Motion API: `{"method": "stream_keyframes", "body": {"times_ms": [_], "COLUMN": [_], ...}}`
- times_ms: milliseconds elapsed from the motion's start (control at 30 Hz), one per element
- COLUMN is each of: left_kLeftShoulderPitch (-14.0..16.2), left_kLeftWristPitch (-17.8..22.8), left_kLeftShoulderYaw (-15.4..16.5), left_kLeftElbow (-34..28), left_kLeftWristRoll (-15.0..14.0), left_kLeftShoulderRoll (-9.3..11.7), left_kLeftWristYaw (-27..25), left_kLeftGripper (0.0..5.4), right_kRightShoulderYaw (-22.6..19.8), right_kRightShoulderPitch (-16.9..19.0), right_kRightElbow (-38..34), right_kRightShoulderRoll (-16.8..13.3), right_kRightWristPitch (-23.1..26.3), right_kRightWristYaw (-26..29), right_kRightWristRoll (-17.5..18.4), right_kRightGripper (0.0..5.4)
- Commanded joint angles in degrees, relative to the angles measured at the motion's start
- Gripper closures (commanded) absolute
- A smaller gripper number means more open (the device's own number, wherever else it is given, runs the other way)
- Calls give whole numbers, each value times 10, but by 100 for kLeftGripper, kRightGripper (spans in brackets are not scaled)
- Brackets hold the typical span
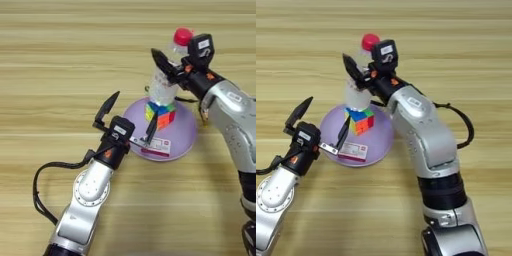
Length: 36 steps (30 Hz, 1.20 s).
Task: Move the objects on the table
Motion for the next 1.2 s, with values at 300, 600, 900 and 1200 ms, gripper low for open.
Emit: {"method": "stream_keyframes", "body": {"times_ms": [300, 600, 900, 1200], "left_kLeftShoulderPitch": [-9, -10, -14, -15], "left_kLeftWristPitch": [10, 9, 13, 18], "left_kLeftShoulderYaw": [6, 16, 31, 32], "left_kLeftElbow": [1, 0, 1, 0], "left_kLeftWristRoll": [3, -4, -7, -14], "left_kLeftShoulderRoll": [-2, -6, -11, -15], "left_kLeftWristYaw": [8, 10, 18, 14], "left_kLeftGripper": [0, 0, 0, 0], "right_kRightShoulderYaw": [64, 106, 129, 138], "right_kRightShoulderPitch": [11, 44, 71, 80], "right_kRightElbow": [-29, -52, -51, -50], "right_kRightShoulderRoll": [25, 31, 34, 37], "right_kRightWristPitch": [8, 25, 26, 24], "right_kRightWristYaw": [9, 17, 22, 25], "right_kRightWristRoll": [-3, 1, -2, -7], "right_kRightGripper": [243, 243, 243, 243]}}
